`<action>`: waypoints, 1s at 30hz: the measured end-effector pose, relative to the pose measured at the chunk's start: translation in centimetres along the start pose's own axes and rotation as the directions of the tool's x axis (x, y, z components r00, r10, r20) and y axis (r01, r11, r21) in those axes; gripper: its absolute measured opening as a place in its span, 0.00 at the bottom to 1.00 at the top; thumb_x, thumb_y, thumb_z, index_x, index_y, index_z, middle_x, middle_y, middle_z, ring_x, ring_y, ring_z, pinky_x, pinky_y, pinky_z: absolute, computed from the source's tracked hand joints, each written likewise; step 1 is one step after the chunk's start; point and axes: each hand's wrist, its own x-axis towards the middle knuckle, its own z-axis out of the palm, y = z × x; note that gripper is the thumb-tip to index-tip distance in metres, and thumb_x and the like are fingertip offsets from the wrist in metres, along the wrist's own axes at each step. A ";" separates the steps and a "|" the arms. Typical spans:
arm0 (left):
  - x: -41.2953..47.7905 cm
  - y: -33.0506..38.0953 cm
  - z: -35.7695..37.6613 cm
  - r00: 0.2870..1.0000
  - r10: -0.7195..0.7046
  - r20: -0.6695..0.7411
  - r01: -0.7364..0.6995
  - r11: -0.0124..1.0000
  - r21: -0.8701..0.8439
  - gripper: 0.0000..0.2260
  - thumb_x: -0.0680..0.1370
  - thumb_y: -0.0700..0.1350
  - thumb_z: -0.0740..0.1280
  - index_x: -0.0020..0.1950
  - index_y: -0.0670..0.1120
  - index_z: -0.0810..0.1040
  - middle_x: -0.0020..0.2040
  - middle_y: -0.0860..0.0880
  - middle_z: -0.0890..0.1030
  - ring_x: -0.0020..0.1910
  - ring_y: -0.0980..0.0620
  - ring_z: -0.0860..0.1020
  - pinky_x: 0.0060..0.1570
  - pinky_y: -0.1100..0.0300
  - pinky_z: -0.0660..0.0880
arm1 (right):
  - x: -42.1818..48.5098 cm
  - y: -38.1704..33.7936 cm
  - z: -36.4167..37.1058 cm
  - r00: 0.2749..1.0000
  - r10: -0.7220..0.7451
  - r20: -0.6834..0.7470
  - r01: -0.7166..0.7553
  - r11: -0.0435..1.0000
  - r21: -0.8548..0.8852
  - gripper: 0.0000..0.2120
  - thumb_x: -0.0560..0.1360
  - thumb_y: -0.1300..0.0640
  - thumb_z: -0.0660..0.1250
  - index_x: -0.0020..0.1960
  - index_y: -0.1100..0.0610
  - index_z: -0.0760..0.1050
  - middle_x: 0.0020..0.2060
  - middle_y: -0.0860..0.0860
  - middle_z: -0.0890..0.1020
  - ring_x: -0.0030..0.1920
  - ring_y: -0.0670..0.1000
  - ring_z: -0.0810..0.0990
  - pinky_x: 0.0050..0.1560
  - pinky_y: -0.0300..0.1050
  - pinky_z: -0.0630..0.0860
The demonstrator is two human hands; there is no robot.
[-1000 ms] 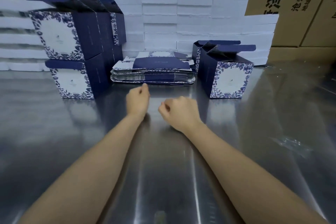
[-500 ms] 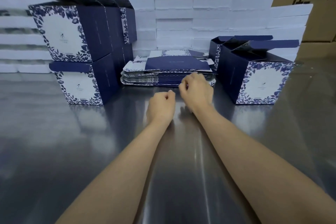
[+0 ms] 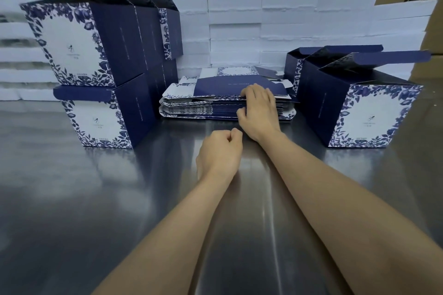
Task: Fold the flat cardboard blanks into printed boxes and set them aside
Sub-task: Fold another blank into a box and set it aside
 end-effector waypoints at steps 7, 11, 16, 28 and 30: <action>-0.1 0.1 -0.1 1.000 -0.001 0.007 0.001 1.000 -0.005 0.22 0.79 0.51 0.57 0.26 0.46 0.59 0.23 0.50 0.63 0.27 0.49 0.63 0.29 0.57 0.59 | 0.0 0.2 0.0 1.000 -0.001 0.003 0.001 1.000 -0.007 0.18 0.73 0.61 0.60 0.63 0.58 0.70 0.63 0.52 0.73 0.73 0.52 0.62 0.76 0.50 0.45; -0.2 0.1 -0.2 1.000 0.004 0.015 -0.004 1.000 -0.001 0.21 0.79 0.51 0.57 0.27 0.45 0.59 0.24 0.50 0.63 0.28 0.49 0.63 0.30 0.57 0.60 | 0.0 0.3 0.3 0.999 -0.013 0.037 0.015 0.999 -0.052 0.20 0.74 0.60 0.60 0.65 0.55 0.69 0.68 0.52 0.70 0.74 0.53 0.59 0.76 0.51 0.43; -0.1 0.2 -0.1 1.000 0.003 0.013 -0.003 1.000 -0.001 0.21 0.79 0.51 0.57 0.27 0.46 0.59 0.23 0.50 0.63 0.27 0.49 0.63 0.30 0.57 0.60 | 0.0 0.3 0.2 0.999 -0.015 0.037 0.016 0.999 -0.040 0.19 0.74 0.60 0.60 0.65 0.55 0.70 0.71 0.52 0.68 0.75 0.52 0.58 0.77 0.52 0.43; 0.1 -0.4 0.3 1.000 0.008 0.007 -0.008 1.000 -0.007 0.20 0.79 0.52 0.57 0.29 0.46 0.64 0.24 0.53 0.67 0.26 0.50 0.65 0.30 0.58 0.63 | -0.2 -0.4 -0.3 0.979 -0.084 -0.185 0.046 0.979 -0.200 0.26 0.70 0.71 0.61 0.68 0.62 0.70 0.68 0.55 0.71 0.72 0.54 0.66 0.74 0.58 0.46; 0.1 -0.5 0.2 1.000 -0.001 -0.003 0.001 1.000 -0.022 0.20 0.79 0.53 0.57 0.29 0.47 0.64 0.25 0.53 0.68 0.25 0.51 0.66 0.30 0.59 0.63 | -0.6 -1.0 -1.2 0.905 -0.178 -0.385 0.103 0.973 -0.207 0.25 0.66 0.74 0.62 0.61 0.62 0.77 0.60 0.54 0.79 0.62 0.55 0.77 0.68 0.54 0.56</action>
